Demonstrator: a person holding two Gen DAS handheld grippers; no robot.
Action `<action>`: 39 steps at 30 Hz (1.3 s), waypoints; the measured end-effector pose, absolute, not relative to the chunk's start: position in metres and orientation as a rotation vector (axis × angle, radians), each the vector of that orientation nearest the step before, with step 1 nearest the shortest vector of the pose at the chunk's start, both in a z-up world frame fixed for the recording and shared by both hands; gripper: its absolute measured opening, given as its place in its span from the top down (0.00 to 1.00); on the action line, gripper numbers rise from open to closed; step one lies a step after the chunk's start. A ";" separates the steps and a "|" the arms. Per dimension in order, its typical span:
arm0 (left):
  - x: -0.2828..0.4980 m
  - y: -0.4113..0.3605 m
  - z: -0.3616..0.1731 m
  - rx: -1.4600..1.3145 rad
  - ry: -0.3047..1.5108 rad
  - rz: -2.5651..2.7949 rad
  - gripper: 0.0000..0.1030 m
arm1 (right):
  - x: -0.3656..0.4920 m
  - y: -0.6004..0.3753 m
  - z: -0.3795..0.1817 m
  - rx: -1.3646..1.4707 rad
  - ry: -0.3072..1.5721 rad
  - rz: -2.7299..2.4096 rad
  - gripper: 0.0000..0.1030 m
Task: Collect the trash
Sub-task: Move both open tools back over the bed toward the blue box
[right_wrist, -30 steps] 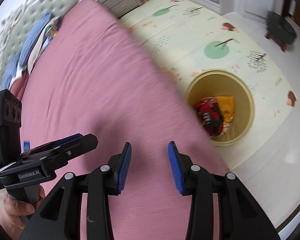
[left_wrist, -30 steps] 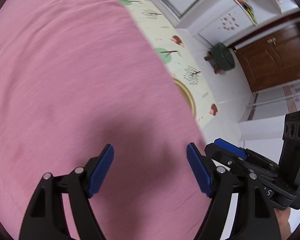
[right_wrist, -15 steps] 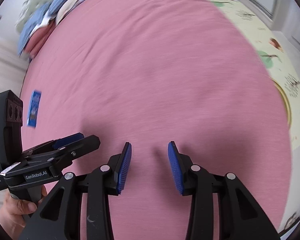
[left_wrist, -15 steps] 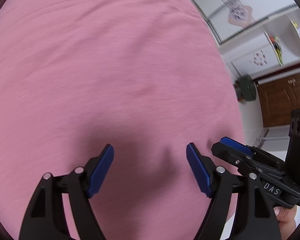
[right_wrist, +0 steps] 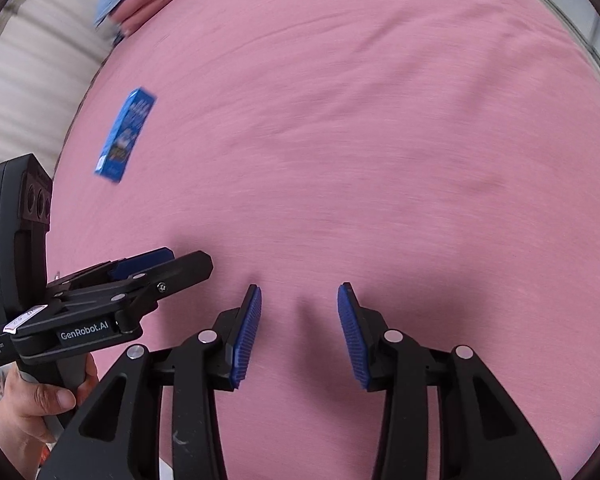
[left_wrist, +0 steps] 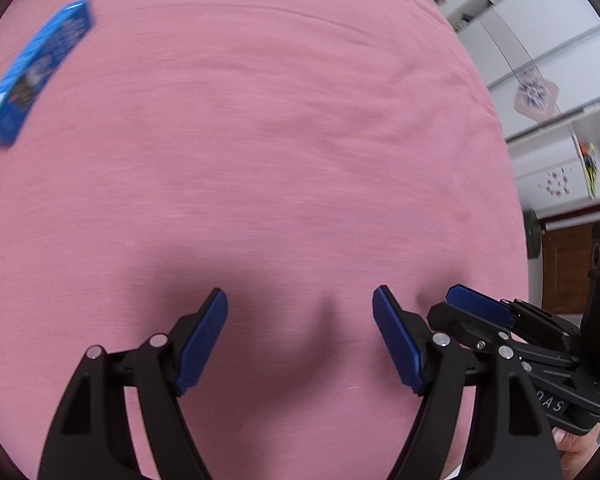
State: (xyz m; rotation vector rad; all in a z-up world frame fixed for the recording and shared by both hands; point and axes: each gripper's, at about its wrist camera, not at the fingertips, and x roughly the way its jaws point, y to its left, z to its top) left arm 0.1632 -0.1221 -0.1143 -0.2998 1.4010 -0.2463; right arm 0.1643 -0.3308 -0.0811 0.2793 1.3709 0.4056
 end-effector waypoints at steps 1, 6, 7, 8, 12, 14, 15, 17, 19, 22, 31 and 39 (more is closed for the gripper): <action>0.164 -0.107 -0.114 -0.309 1.399 -0.235 0.28 | 0.167 -0.318 -0.081 0.267 1.373 0.417 0.61; 0.171 -0.054 -0.114 -0.317 1.389 -0.185 0.28 | 0.181 -0.263 -0.081 0.239 1.377 0.455 0.56; 0.174 -0.041 -0.114 -0.320 1.385 -0.175 0.28 | 0.186 -0.253 -0.081 0.235 1.377 0.462 0.56; 0.178 -0.028 -0.114 -0.321 1.381 -0.163 0.28 | 0.191 -0.243 -0.081 0.229 1.375 0.472 0.56; 0.194 0.013 -0.113 -0.319 1.369 -0.125 0.28 | 0.211 -0.204 -0.080 0.195 1.368 0.492 0.56; 0.203 0.038 -0.113 -0.314 1.367 -0.104 0.28 | 0.222 -0.188 -0.078 0.189 1.361 0.502 0.54; 0.207 0.047 -0.113 -0.313 1.366 -0.096 0.28 | 0.228 -0.180 -0.077 0.187 1.356 0.506 0.51; 0.219 0.070 -0.111 -0.319 1.359 -0.079 0.28 | 0.239 -0.166 -0.076 0.179 1.352 0.517 0.50; 0.230 0.088 -0.108 -0.318 1.353 -0.060 0.28 | 0.250 -0.152 -0.074 0.171 1.354 0.528 0.50; 0.243 0.108 -0.105 -0.314 1.343 -0.045 0.28 | 0.266 -0.131 -0.072 0.157 1.351 0.546 0.50; 0.282 0.154 -0.102 -0.281 1.331 -0.003 0.27 | 0.300 -0.088 -0.067 0.151 1.341 0.578 0.49; 0.310 0.159 -0.102 -0.269 1.360 -0.002 0.26 | 0.307 -0.082 -0.072 0.163 1.347 0.581 0.49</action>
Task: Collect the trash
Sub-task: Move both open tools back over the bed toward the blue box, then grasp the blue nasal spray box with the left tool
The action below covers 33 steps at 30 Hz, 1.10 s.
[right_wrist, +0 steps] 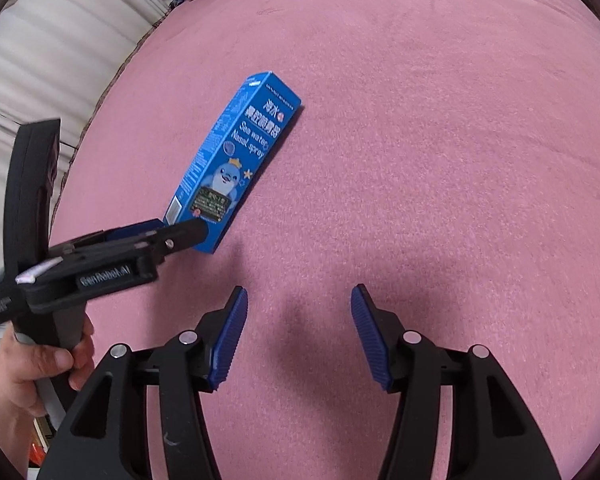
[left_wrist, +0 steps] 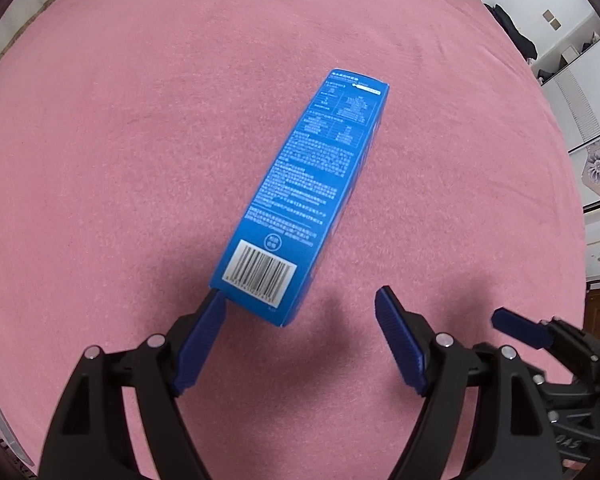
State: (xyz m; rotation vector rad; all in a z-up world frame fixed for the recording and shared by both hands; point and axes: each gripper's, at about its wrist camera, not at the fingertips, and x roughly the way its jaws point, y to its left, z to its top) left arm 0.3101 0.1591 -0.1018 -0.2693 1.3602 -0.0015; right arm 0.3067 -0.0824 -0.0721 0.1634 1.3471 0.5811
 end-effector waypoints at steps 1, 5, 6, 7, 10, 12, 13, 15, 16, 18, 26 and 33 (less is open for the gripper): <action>0.309 0.160 -0.100 -0.277 1.364 -0.006 0.26 | 0.306 -0.083 -0.073 0.170 1.349 0.580 0.49; 0.302 0.170 -0.102 -0.263 1.375 0.004 0.26 | 0.301 -0.087 -0.076 0.189 1.359 0.579 0.49; 0.302 0.168 -0.105 -0.255 1.380 0.009 0.26 | 0.301 -0.087 -0.077 0.191 1.362 0.579 0.49; 0.305 0.164 -0.107 -0.244 1.387 0.014 0.26 | 0.300 -0.087 -0.077 0.193 1.364 0.580 0.49; 0.314 0.162 -0.109 -0.222 1.394 0.019 0.26 | 0.301 -0.087 -0.076 0.194 1.361 0.579 0.49; 0.324 0.159 -0.111 -0.206 1.397 0.016 0.26 | 0.302 -0.089 -0.076 0.197 1.358 0.576 0.49; 0.327 0.158 -0.112 -0.197 1.401 0.014 0.26 | 0.302 -0.089 -0.076 0.200 1.358 0.574 0.49; 0.333 0.158 -0.115 -0.174 1.410 0.009 0.26 | 0.302 -0.090 -0.076 0.202 1.355 0.569 0.49; 0.339 0.157 -0.118 -0.160 1.416 0.002 0.26 | 0.303 -0.090 -0.077 0.203 1.355 0.566 0.49; 0.345 0.155 -0.122 -0.143 1.425 0.000 0.26 | 0.304 -0.092 -0.078 0.207 1.356 0.562 0.49; 0.366 0.148 -0.140 -0.113 1.502 0.013 0.46 | 0.307 -0.100 -0.084 0.217 1.367 0.550 0.49; 0.362 0.129 -0.139 -0.164 1.478 0.023 0.50 | 0.304 -0.107 -0.087 0.224 1.374 0.541 0.49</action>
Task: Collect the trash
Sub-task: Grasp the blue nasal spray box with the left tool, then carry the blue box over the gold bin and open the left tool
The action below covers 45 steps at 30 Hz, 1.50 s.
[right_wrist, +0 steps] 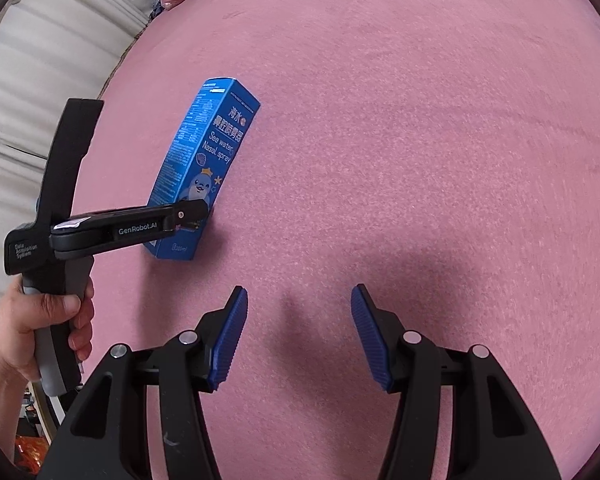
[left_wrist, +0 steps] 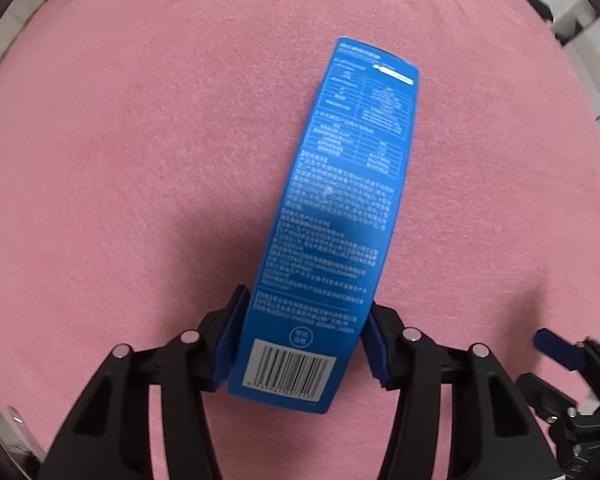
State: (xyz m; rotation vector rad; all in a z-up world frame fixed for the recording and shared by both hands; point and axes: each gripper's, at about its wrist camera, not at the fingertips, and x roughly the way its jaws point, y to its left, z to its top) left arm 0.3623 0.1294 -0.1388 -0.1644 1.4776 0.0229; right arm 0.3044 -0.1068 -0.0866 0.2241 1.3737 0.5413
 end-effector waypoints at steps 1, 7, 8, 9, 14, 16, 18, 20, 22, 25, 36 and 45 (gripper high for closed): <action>0.357 0.128 -0.138 -0.202 1.472 0.017 0.51 | 0.303 -0.108 -0.087 0.227 1.374 0.540 0.49; 0.316 0.116 -0.137 -0.433 1.424 -0.042 0.52 | 0.289 -0.129 -0.086 0.252 1.380 0.513 0.49; 0.307 0.111 -0.137 -0.463 1.417 -0.054 0.52 | 0.284 -0.135 -0.085 0.259 1.381 0.506 0.49; 0.301 0.107 -0.136 -0.483 1.411 -0.065 0.52 | 0.281 -0.140 -0.085 0.267 1.381 0.499 0.49; 0.265 0.075 -0.131 -0.568 1.395 -0.123 0.52 | 0.253 -0.175 -0.086 0.303 1.387 0.448 0.49; 0.253 0.060 -0.129 -0.576 1.400 -0.138 0.52 | 0.240 -0.191 -0.086 0.320 1.390 0.425 0.49; 0.248 0.041 -0.128 -0.590 1.406 -0.161 0.52 | 0.225 -0.210 -0.086 0.339 1.392 0.396 0.49; 0.239 0.021 -0.126 -0.587 1.417 -0.183 0.52 | 0.211 -0.227 -0.085 0.356 1.390 0.373 0.49; 0.225 -0.007 -0.123 -0.576 1.428 -0.212 0.52 | 0.198 -0.243 -0.084 0.367 1.389 0.351 0.49; 0.202 -0.047 -0.130 -0.548 1.449 -0.250 0.51 | 0.176 -0.271 -0.080 0.390 1.381 0.317 0.49; 0.144 -0.210 -0.120 -0.390 1.489 -0.422 0.51 | 0.103 -0.380 -0.076 0.505 1.325 0.172 0.49; 0.134 -0.331 -0.108 -0.302 1.513 -0.517 0.51 | 0.073 -0.482 -0.075 0.579 1.292 0.091 0.49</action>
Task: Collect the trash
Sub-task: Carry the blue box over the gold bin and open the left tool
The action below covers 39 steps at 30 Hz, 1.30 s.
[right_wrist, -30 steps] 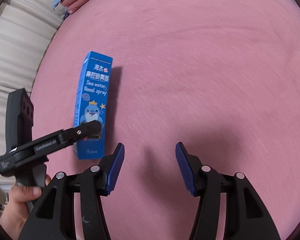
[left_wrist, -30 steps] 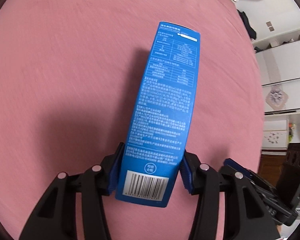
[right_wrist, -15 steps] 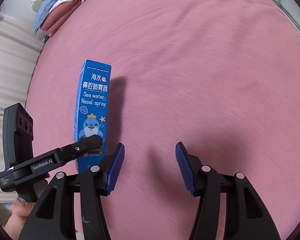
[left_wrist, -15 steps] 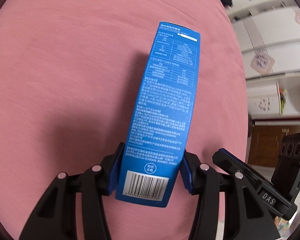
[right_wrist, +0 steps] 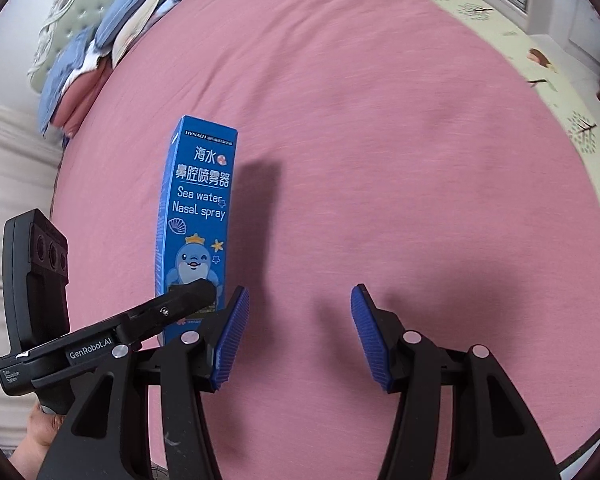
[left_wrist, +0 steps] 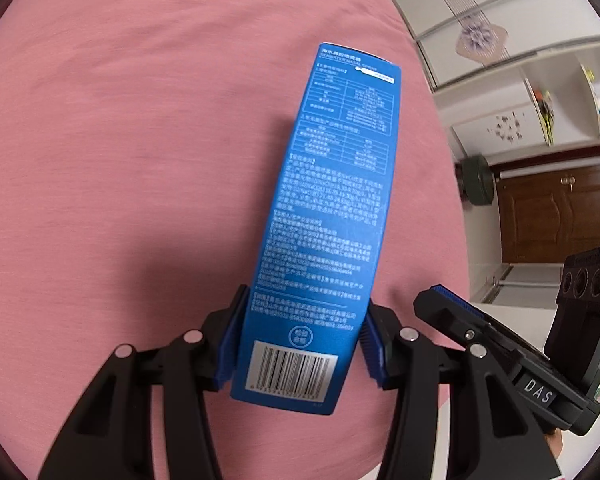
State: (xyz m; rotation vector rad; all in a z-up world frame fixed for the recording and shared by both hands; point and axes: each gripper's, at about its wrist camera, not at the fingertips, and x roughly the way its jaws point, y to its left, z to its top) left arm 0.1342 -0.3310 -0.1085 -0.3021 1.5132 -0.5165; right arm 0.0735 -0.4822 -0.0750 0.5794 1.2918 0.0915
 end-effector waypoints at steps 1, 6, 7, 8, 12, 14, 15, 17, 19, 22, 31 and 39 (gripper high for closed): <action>0.134 -0.348 -0.107 -0.295 1.517 -0.524 0.51 | 0.072 -0.495 -0.074 0.584 1.290 0.088 0.49; 0.124 -0.420 -0.106 -0.265 1.529 -0.546 0.51 | 0.067 -0.550 -0.072 0.608 1.276 0.062 0.49; 0.126 -0.432 -0.107 -0.261 1.531 -0.550 0.51 | 0.064 -0.561 -0.072 0.614 1.273 0.056 0.49; 0.124 -0.441 -0.107 -0.254 1.533 -0.556 0.51 | 0.061 -0.573 -0.073 0.620 1.271 0.049 0.49; 0.117 -0.484 -0.107 -0.215 1.539 -0.586 0.51 | 0.047 -0.621 -0.075 0.646 1.260 0.019 0.49; 0.116 -0.507 -0.107 -0.194 1.542 -0.603 0.51 | 0.039 -0.644 -0.078 0.657 1.256 0.007 0.49; 0.116 -0.516 -0.108 -0.182 1.543 -0.610 0.51 | 0.037 -0.654 -0.079 0.662 1.255 0.001 0.49; 0.114 -0.536 -0.108 -0.160 1.550 -0.626 0.53 | 0.033 -0.674 -0.081 0.679 1.249 -0.014 0.49; 0.116 -0.563 -0.110 -0.136 1.559 -0.637 0.56 | 0.032 -0.691 -0.084 0.695 1.245 -0.027 0.49; 0.120 -0.589 -0.111 -0.130 1.563 -0.662 0.56 | 0.030 -0.718 -0.089 0.719 1.238 -0.046 0.49; 0.135 -0.646 -0.116 -0.088 1.559 -0.724 0.57 | 0.031 -0.779 -0.101 0.778 1.207 -0.110 0.49; 0.148 -0.710 -0.119 -0.004 1.564 -0.795 0.57 | 0.039 -0.827 -0.111 0.827 1.175 -0.175 0.49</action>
